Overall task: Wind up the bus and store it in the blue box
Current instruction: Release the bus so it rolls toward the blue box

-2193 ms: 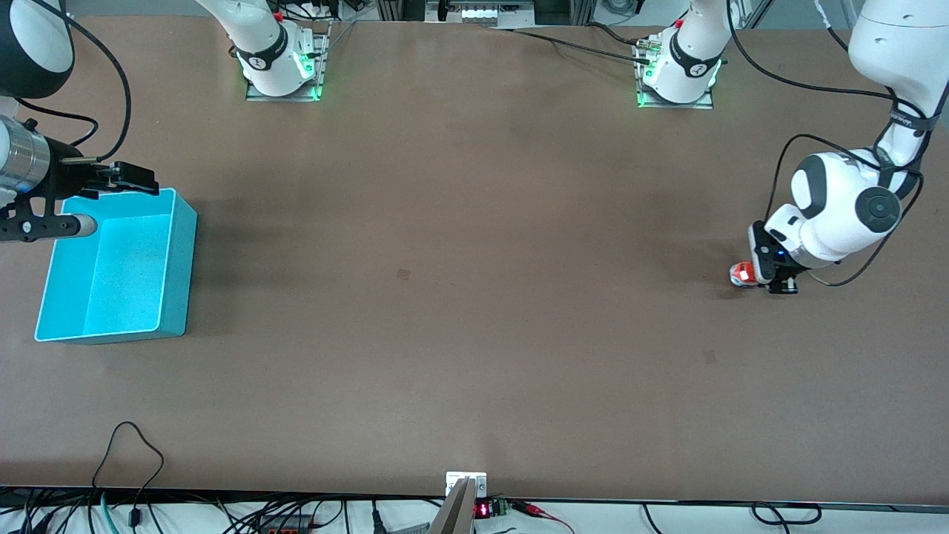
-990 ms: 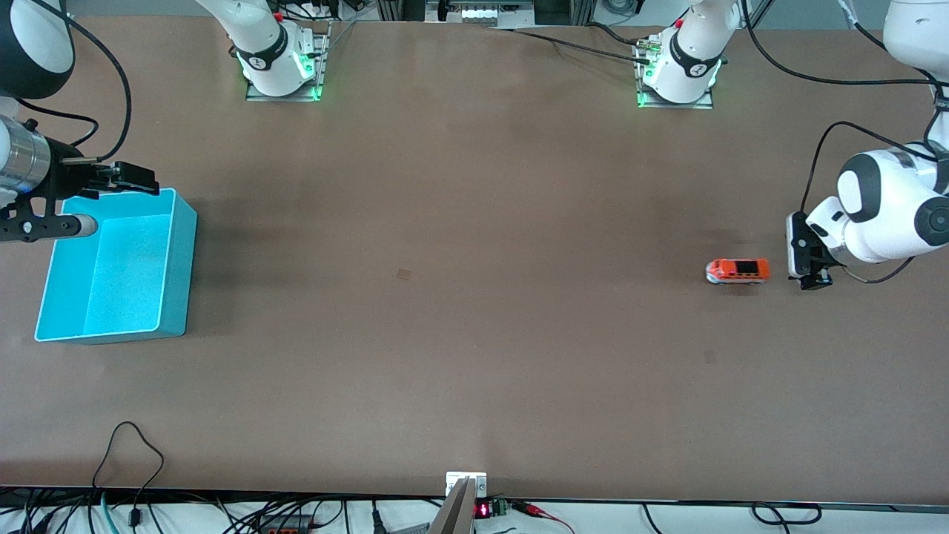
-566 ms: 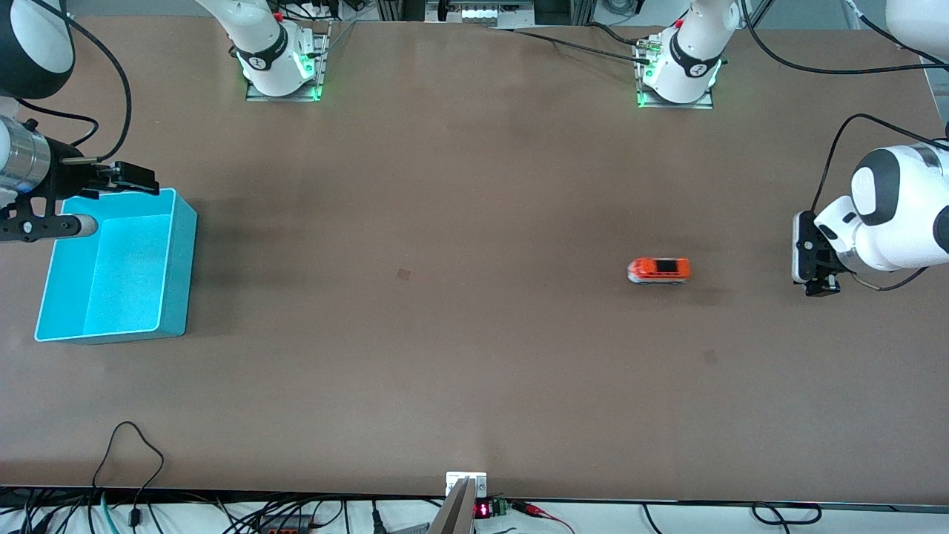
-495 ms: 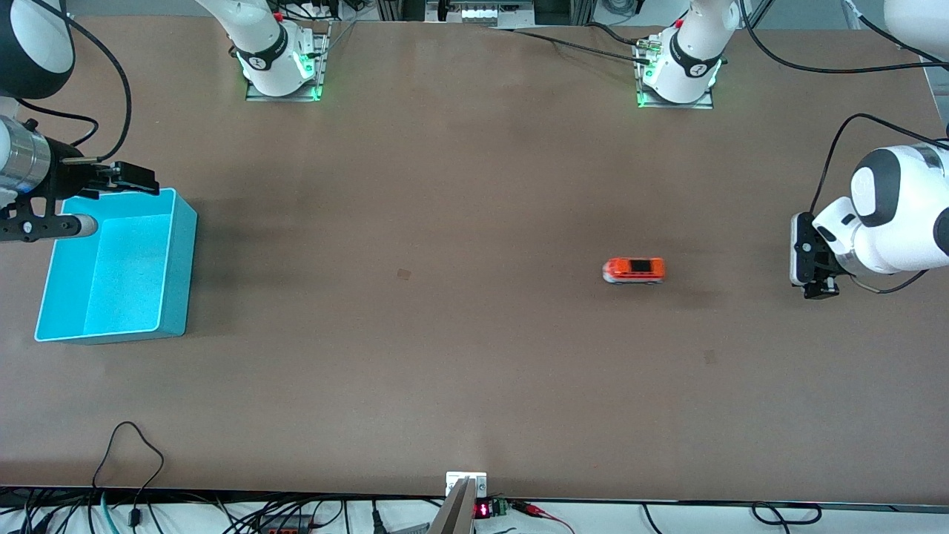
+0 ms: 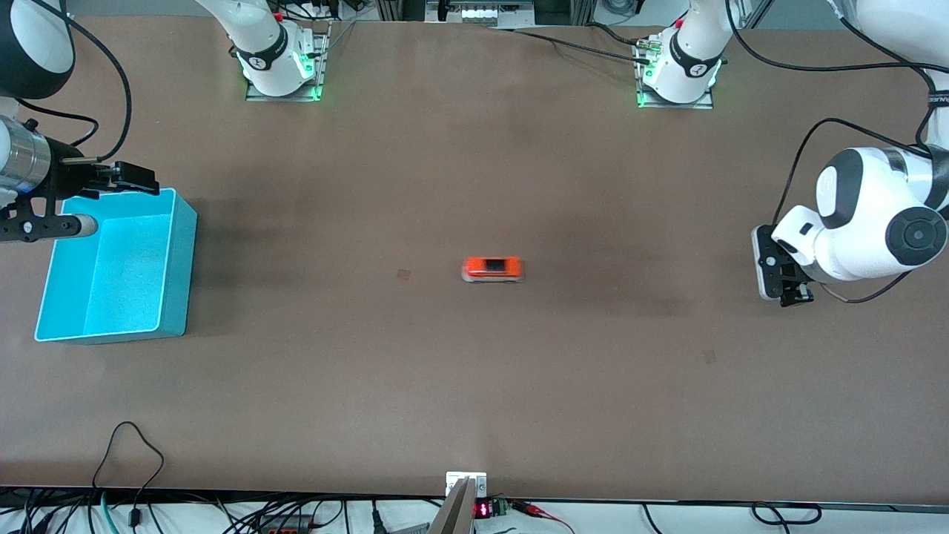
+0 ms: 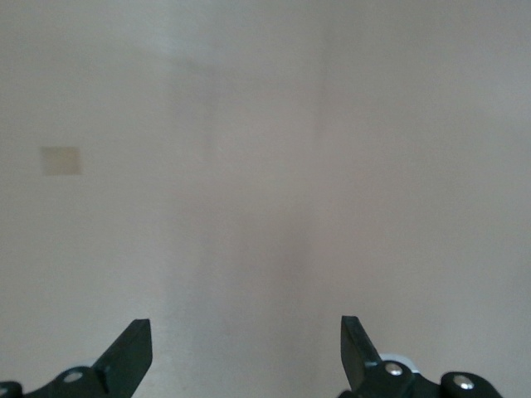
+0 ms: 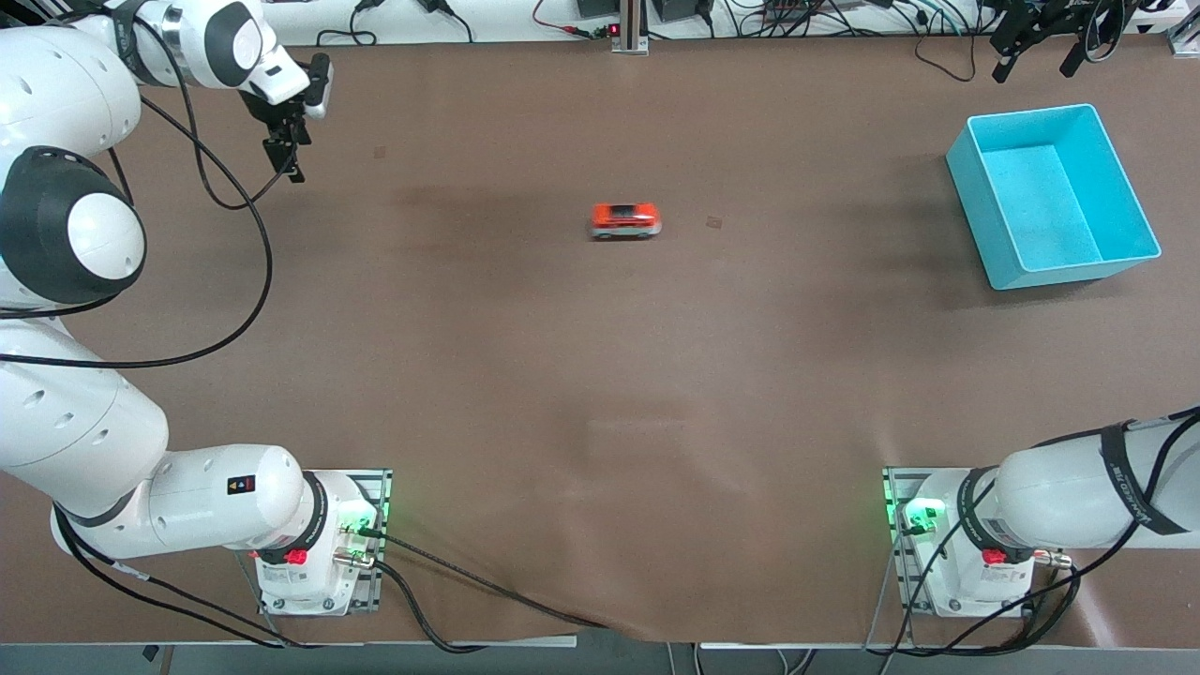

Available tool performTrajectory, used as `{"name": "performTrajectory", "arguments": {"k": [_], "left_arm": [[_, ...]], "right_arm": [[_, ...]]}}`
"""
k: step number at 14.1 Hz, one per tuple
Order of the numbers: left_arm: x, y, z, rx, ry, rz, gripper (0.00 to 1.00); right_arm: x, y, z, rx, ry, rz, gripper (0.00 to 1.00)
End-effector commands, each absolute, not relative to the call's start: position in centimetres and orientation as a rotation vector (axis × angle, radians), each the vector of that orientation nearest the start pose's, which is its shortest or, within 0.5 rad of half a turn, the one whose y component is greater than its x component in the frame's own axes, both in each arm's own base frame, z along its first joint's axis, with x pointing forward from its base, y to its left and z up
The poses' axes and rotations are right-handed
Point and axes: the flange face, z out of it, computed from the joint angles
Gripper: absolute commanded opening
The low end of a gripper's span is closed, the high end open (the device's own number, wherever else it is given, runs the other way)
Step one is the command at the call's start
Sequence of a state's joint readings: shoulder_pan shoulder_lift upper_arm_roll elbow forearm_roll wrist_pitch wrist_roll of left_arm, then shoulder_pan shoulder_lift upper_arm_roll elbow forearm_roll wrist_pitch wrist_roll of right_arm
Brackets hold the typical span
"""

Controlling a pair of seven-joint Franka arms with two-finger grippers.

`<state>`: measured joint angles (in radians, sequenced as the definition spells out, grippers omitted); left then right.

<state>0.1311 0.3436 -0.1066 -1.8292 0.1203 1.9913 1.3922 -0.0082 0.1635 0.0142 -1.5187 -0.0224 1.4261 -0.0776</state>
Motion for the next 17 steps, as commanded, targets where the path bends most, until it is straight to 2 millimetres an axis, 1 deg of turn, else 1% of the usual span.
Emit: {"name": "performTrajectory", "arguments": {"k": [1, 2, 5, 9, 11, 12, 13, 15, 17], "left_arm": [[62.9, 0.8, 36.1, -2.478, 1.977, 0.23, 1.0], [63.0, 0.3, 36.4, -2.525, 1.932, 0.204, 1.0], [63.6, -0.3, 37.7, -2.665, 1.837, 0.089, 1.0], [64.5, -0.8, 39.4, -2.746, 1.68, 0.04, 1.0], [64.7, -0.6, 40.0, -2.795, 1.583, 0.027, 1.0], [65.0, -0.5, 40.7, -2.817, 1.529, 0.013, 1.0], [65.3, -0.4, 41.5, -2.85, 1.447, -0.01, 1.0], [66.0, 0.2, 43.7, -2.931, 1.218, -0.063, 1.0], [66.1, 0.5, 46.3, -2.996, 0.991, -0.125, 1.0]], "right_arm": [[57.9, 0.0, 54.7, -3.122, -0.143, 0.416, 1.0], [57.9, 0.0, 54.7, -3.122, -0.143, 0.416, 1.0], [57.9, 0.1, 54.7, -3.122, -0.145, 0.416, 1.0], [57.9, 0.1, 54.7, -3.121, -0.145, 0.415, 1.0], [57.9, 0.1, 54.7, -3.121, -0.145, 0.415, 1.0], [58.0, 0.2, 54.6, -3.119, -0.155, 0.418, 1.0], [58.0, 0.1, 54.5, -3.118, -0.162, 0.42, 1.0], [58.0, -0.1, 54.4, -3.116, -0.162, 0.422, 1.0], [58.1, -0.1, 54.3, -3.114, -0.167, 0.424, 1.0]]}}
